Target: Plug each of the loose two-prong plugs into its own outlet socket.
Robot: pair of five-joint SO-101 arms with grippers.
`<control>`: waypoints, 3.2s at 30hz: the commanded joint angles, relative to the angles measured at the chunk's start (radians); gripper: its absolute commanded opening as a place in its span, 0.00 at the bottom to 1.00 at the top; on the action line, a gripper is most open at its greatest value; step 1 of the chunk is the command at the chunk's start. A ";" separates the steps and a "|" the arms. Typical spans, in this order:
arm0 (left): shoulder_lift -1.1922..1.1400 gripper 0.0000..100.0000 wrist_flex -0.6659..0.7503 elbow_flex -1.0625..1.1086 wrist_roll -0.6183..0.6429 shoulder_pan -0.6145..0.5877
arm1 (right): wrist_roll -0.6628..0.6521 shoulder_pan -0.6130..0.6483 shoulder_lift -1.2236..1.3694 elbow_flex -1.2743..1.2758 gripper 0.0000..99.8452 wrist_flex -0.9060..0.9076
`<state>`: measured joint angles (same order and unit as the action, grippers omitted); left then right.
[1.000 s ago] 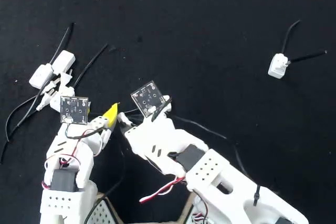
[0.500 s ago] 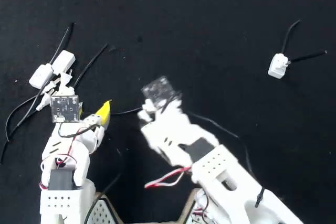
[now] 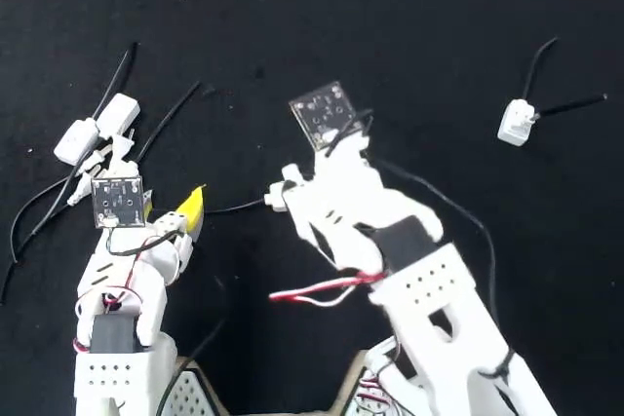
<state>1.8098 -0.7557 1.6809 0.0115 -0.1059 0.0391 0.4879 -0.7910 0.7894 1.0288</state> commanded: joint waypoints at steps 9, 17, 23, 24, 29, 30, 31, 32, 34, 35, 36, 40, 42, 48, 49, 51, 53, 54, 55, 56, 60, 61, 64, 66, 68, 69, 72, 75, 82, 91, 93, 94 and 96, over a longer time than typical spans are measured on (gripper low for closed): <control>0.012 0.25 0.005 -0.010 0.017 -0.001 | -0.005 -0.041 0.610 -0.575 0.01 0.311; 0.012 0.25 0.005 -0.008 0.015 0.022 | 0.041 -0.183 1.001 -0.921 0.01 0.496; 0.012 0.25 -0.023 -0.008 -0.043 0.082 | 0.049 -0.183 1.156 -1.070 0.01 0.617; 0.012 0.25 -0.025 -0.005 -0.051 0.093 | 0.049 -0.181 1.165 -1.087 0.01 0.628; 0.012 0.25 -0.023 0.010 -0.063 0.145 | 0.086 -0.146 1.171 -1.136 0.01 0.664; 0.012 0.25 -0.023 0.010 -0.063 0.145 | 0.107 -0.135 1.171 -1.142 0.01 0.672; 0.012 0.25 -0.021 0.010 -0.063 0.142 | 0.121 -0.123 1.171 -1.142 0.01 0.675; 0.012 0.25 -0.020 0.010 -0.063 0.140 | 0.129 -0.109 1.171 -1.141 0.01 0.674; 0.012 0.25 -0.020 0.010 -0.063 0.140 | 0.135 -0.092 1.176 -1.145 0.01 0.669; 0.012 0.25 -0.020 0.010 -0.063 0.140 | 0.135 -0.089 1.178 -1.147 0.01 0.666; 0.012 0.25 -0.020 0.010 -0.063 0.140 | 0.135 -0.089 1.179 -1.148 0.01 0.661; 0.012 0.25 -0.020 0.010 -0.064 0.140 | 0.149 -0.091 1.179 -1.139 0.01 0.649; 0.012 0.25 -0.017 0.010 -0.087 0.143 | 0.178 -0.091 1.179 -1.125 0.01 0.635; 0.012 0.25 -0.018 0.010 -0.103 0.148 | 0.180 -0.091 1.171 -1.012 0.01 0.499; 0.012 0.25 -0.018 0.010 -0.103 0.148 | 0.178 -0.092 1.171 -0.995 0.01 0.482; 0.012 0.25 -0.017 0.012 -0.103 0.148 | 0.176 -0.094 1.171 -0.963 0.01 0.457; 0.012 0.25 -0.017 0.012 -0.103 0.148 | 0.176 -0.092 1.171 -0.944 0.01 0.453; 0.012 0.25 -0.015 0.012 -0.103 0.148 | 0.176 -0.091 1.171 -0.941 0.01 0.456; 0.012 0.25 -0.015 0.012 -0.103 0.148 | 0.176 -0.091 1.171 -0.940 0.01 0.459; 0.012 0.25 -0.015 0.012 -0.103 0.148 | 0.176 -0.091 1.171 -0.938 0.01 0.462; 0.012 0.25 -0.015 0.012 -0.103 0.148 | 0.175 -0.094 1.170 -0.938 0.01 0.477; 0.012 0.25 -0.015 0.012 -0.103 0.148 | 0.175 -0.094 1.170 -0.940 0.01 0.488; 0.012 0.25 -0.015 0.012 -0.103 0.148 | 0.175 -0.092 1.170 -0.937 0.01 0.502; 0.012 0.25 -0.015 0.012 -0.103 0.148 | 0.175 -0.094 1.171 -0.932 0.01 0.497; 0.012 0.25 -0.015 0.012 -0.103 0.147 | 0.175 -0.094 1.168 -0.924 0.01 0.496; 0.012 0.25 -0.015 0.012 -0.103 0.147 | 0.175 -0.092 1.162 -0.921 0.01 0.496; 0.012 0.25 -0.015 0.012 -0.103 0.147 | 0.175 -0.091 1.118 -0.880 0.01 0.468; 0.012 0.25 -0.015 0.012 -0.103 0.145 | 0.175 -0.091 1.035 -0.799 0.01 0.414; 0.012 0.25 -0.017 0.010 -0.103 0.143 | 0.173 -0.094 0.918 -0.691 0.01 0.344; 0.012 0.25 -0.018 0.010 -0.103 0.148 | 0.146 -0.094 0.918 -0.699 0.01 0.327; 0.012 0.25 -0.018 0.010 -0.103 0.148 | 0.146 -0.092 0.918 -0.705 0.01 0.334; 0.012 0.25 -0.018 0.010 -0.103 0.148 | 0.146 -0.092 0.920 -0.713 0.01 0.339; 0.012 0.25 -0.018 0.012 -0.103 0.148 | 0.146 -0.092 0.920 -0.734 0.01 0.367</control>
<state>1.8098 -0.7756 1.6809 -0.0821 0.0322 0.1956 0.3851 0.1880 0.1020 1.3740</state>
